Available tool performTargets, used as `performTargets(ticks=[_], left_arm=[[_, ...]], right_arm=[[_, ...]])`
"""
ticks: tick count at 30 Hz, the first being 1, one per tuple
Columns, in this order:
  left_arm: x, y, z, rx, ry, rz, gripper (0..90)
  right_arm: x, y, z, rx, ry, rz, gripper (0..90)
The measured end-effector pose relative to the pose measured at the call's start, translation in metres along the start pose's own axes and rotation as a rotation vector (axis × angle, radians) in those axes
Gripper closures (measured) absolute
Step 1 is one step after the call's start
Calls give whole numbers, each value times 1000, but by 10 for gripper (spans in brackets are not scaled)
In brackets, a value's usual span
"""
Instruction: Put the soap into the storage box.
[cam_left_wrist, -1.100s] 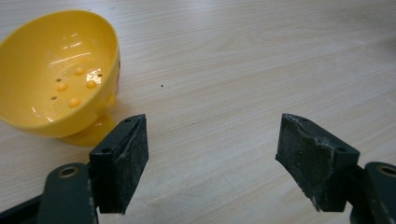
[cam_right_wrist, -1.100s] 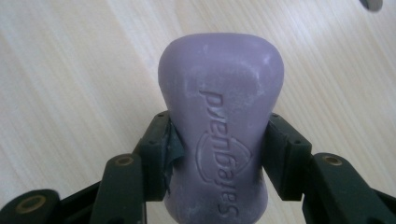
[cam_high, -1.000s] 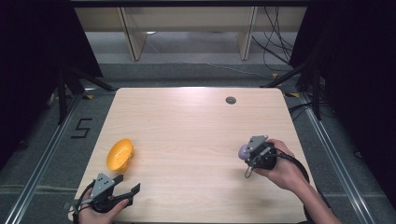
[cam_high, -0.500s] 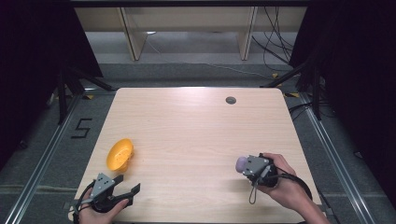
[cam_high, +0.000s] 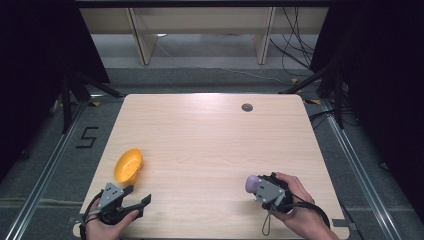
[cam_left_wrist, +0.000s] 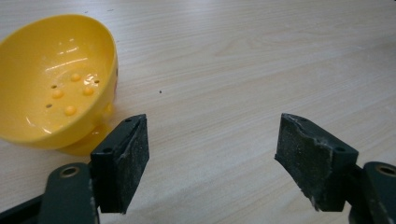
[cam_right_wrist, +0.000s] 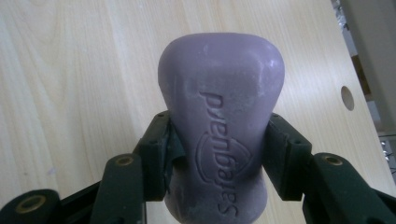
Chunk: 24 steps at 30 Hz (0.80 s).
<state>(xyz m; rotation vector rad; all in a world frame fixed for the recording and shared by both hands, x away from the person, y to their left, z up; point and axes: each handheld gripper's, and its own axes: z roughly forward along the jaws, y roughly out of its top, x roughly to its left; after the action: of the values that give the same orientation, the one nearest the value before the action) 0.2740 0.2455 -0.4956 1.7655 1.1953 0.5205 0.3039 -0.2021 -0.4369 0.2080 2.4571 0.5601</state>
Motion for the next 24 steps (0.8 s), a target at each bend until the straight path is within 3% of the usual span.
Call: performTargets(ticks=[3,4,5,7,8,9,15,18,19,20,22,23,24], left_arm=[[-3,7,-1,1,-18,-3,251],[-3,7,-1,1,-18,-3,253],[-8,13,1,9,-41,-2,256],[-10,16,2,12,-51,2,261],[-13,22,3,41,-57,18,261],[-18,29,7,48,-80,7,265],[-38,59,17,62,-154,71,270],[-49,69,22,62,-184,95,278],[-53,72,24,66,-198,100,280],[-58,75,26,71,-219,106,282],[-66,79,29,73,-239,121,282],[-70,81,31,73,-250,129,282],[-75,83,33,71,-260,139,283]], right_arm=[[6,3,-3,1,-26,17,501],[5,5,-2,-10,-16,-11,501],[8,5,-4,-4,-32,15,501],[9,7,-6,-3,-30,5,501],[9,7,-6,-3,-30,5,501],[11,9,-7,-11,-33,2,501],[13,11,-6,-21,-19,-54,500],[15,12,-6,-11,-20,-21,500],[14,13,-5,-24,-18,-54,500],[13,13,-5,-23,-19,-59,501],[16,14,-5,-13,-23,-25,500],[13,15,-5,-23,-20,-67,500],[15,16,-6,-11,-26,-34,500]])
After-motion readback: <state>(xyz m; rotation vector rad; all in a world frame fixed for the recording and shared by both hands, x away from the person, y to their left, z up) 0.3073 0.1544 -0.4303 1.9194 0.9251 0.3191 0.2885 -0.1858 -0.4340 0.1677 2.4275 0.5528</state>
